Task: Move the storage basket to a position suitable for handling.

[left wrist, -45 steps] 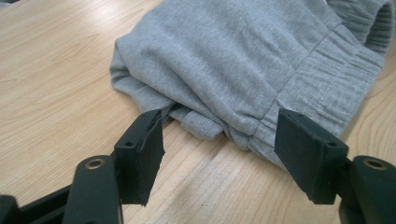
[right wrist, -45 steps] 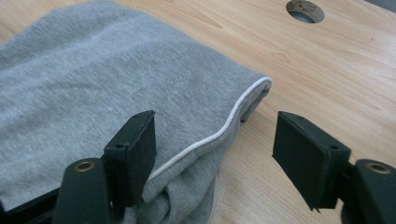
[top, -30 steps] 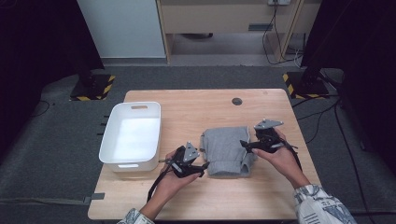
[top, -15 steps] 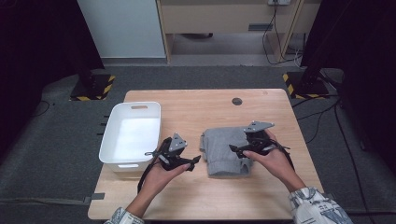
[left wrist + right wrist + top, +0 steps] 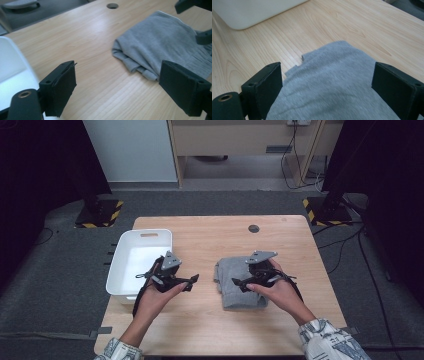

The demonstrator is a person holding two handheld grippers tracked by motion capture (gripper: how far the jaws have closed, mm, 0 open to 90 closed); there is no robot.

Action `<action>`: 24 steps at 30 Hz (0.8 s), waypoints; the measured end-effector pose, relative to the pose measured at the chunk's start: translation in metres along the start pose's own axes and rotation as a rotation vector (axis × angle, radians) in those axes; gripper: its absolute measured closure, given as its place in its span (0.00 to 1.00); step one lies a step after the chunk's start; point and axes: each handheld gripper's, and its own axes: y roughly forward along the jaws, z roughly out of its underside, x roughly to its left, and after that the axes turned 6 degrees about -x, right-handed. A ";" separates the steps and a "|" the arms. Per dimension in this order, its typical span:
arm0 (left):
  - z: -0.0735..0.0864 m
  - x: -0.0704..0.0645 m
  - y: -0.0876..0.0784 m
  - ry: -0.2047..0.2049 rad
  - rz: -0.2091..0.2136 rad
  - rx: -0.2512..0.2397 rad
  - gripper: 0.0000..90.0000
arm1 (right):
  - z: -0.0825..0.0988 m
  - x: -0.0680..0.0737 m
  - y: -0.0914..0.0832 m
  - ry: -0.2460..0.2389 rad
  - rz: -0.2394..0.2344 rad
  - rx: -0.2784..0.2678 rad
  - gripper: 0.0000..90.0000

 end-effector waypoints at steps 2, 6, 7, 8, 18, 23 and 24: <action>-0.001 0.008 -0.006 -0.010 -0.023 0.004 0.15 | -0.005 0.004 0.003 -0.009 -0.011 0.000 0.11; 0.000 0.023 -0.017 -0.026 -0.067 0.013 0.15 | -0.013 0.012 0.011 -0.012 -0.023 -0.001 0.13; 0.001 0.027 -0.020 -0.031 -0.074 0.015 0.15 | -0.015 0.014 0.014 -0.016 -0.028 0.001 0.13; 0.002 0.031 -0.022 -0.034 -0.079 0.016 0.15 | -0.017 0.017 0.018 -0.015 -0.032 0.005 0.14; 0.009 0.053 -0.040 -0.055 -0.119 0.017 0.15 | -0.024 0.039 0.042 -0.046 -0.053 0.036 0.17; 0.010 0.059 -0.046 -0.060 -0.131 0.019 0.15 | -0.026 0.046 0.047 -0.054 -0.051 0.029 0.19; 0.010 0.060 -0.047 -0.060 -0.132 0.021 0.15 | -0.027 0.047 0.048 -0.054 -0.053 0.031 0.19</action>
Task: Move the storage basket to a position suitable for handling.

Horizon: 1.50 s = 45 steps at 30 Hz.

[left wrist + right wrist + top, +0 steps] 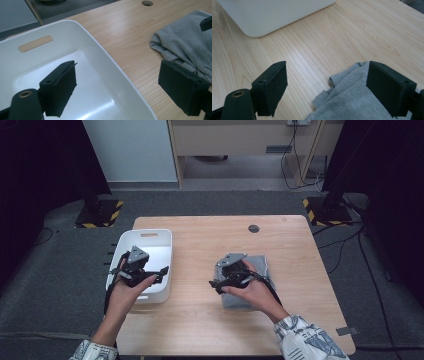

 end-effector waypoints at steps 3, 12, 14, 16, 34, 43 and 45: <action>-0.001 0.002 -0.002 0.001 -0.001 -0.001 0.15 | 0.000 0.002 0.002 -0.001 -0.005 0.003 0.19; 0.002 0.010 -0.007 -0.008 -0.024 0.002 0.15 | -0.003 0.008 0.005 -0.006 -0.006 -0.002 0.19; 0.003 0.012 -0.008 -0.006 -0.029 0.006 0.15 | -0.004 0.009 0.006 -0.010 -0.006 -0.002 0.19; 0.005 0.016 -0.009 -0.012 -0.035 0.008 0.15 | -0.003 0.010 0.007 -0.013 -0.002 0.004 0.19; 0.012 0.042 -0.020 -0.053 -0.098 -0.002 0.16 | -0.004 0.019 0.015 -0.023 -0.008 0.011 0.30; 0.016 0.059 -0.030 -0.089 -0.153 -0.011 0.21 | -0.004 0.022 0.017 -0.025 -0.011 0.011 0.30; 0.018 0.064 -0.032 -0.098 -0.174 -0.024 0.23 | -0.004 0.022 0.017 -0.028 -0.010 0.010 0.30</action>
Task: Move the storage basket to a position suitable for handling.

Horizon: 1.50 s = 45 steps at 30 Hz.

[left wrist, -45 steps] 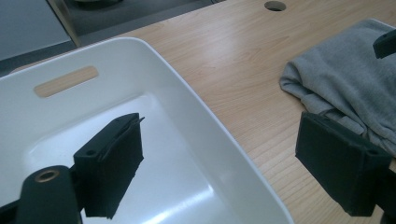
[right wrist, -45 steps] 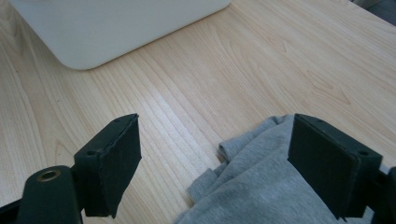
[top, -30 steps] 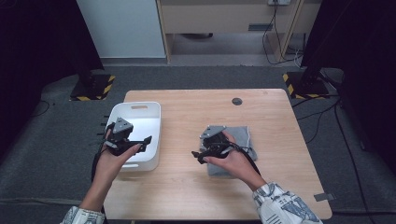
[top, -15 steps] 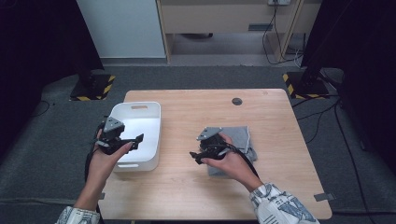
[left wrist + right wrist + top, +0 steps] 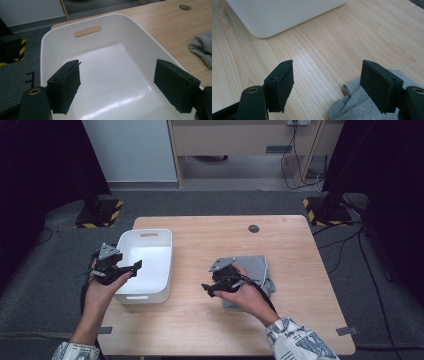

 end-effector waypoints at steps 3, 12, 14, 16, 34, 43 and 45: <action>0.001 0.004 -0.001 -0.008 -0.011 -0.007 0.26 | 0.000 0.001 0.000 0.001 -0.001 -0.003 0.30; 0.012 0.024 -0.002 -0.040 -0.045 -0.005 0.35 | 0.001 0.007 0.002 -0.003 -0.007 -0.017 0.37; 0.014 0.029 -0.003 -0.042 -0.057 -0.002 0.36 | 0.001 0.008 0.003 0.000 -0.015 -0.019 0.37; 0.016 0.033 -0.003 -0.050 -0.064 0.004 0.36 | 0.001 0.011 0.005 -0.001 -0.022 -0.016 0.38; 0.034 0.061 0.002 -0.111 -0.091 0.031 0.57 | 0.005 0.016 0.012 -0.004 -0.033 0.000 0.36; 0.043 0.069 0.007 -0.123 -0.080 0.068 0.65 | 0.008 0.017 0.015 0.000 -0.039 0.011 0.35; 0.044 0.070 0.009 -0.123 -0.077 0.075 0.69 | 0.008 0.017 0.016 0.000 -0.042 0.011 0.35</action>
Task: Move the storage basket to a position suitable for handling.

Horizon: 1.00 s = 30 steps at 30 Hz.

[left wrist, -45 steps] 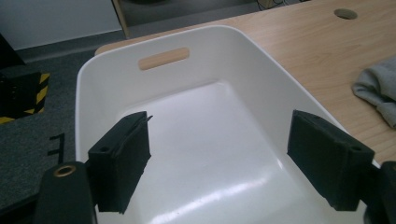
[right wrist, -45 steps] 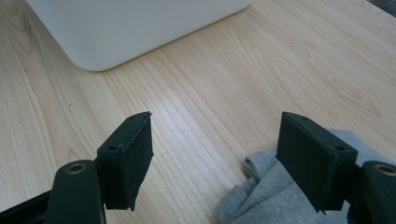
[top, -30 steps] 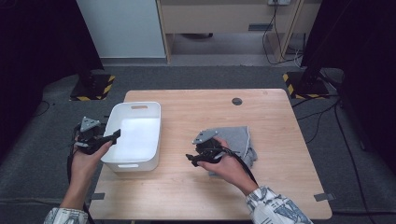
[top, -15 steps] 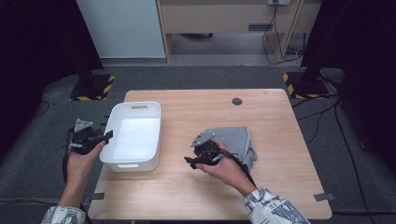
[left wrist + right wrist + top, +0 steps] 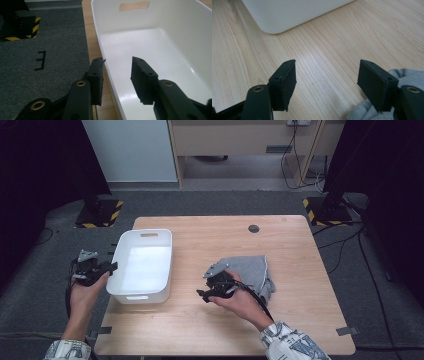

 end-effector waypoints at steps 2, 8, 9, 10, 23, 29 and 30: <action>0.001 0.001 0.002 -0.007 0.001 0.002 0.72 | 0.000 0.000 0.000 0.001 0.001 0.000 0.35; 0.002 0.003 0.007 -0.005 0.005 0.012 0.78 | 0.000 0.000 0.000 0.007 0.004 -0.002 0.34; 0.002 0.004 0.008 -0.007 0.004 0.013 0.79 | 0.000 0.000 0.001 0.005 0.002 0.001 0.34; 0.002 0.004 0.008 -0.002 0.002 0.015 0.80 | 0.000 0.000 0.001 0.008 0.000 0.004 0.34; 0.004 0.008 0.016 -0.015 0.017 0.046 0.87 | 0.000 0.002 0.004 0.003 -0.008 0.014 0.33; 0.003 0.005 0.016 -0.013 -0.006 0.050 0.89 | 0.000 0.004 0.006 0.004 -0.012 0.016 0.32; 0.003 0.004 0.017 -0.014 -0.009 0.050 0.90 | 0.000 0.004 0.007 0.003 -0.011 0.015 0.32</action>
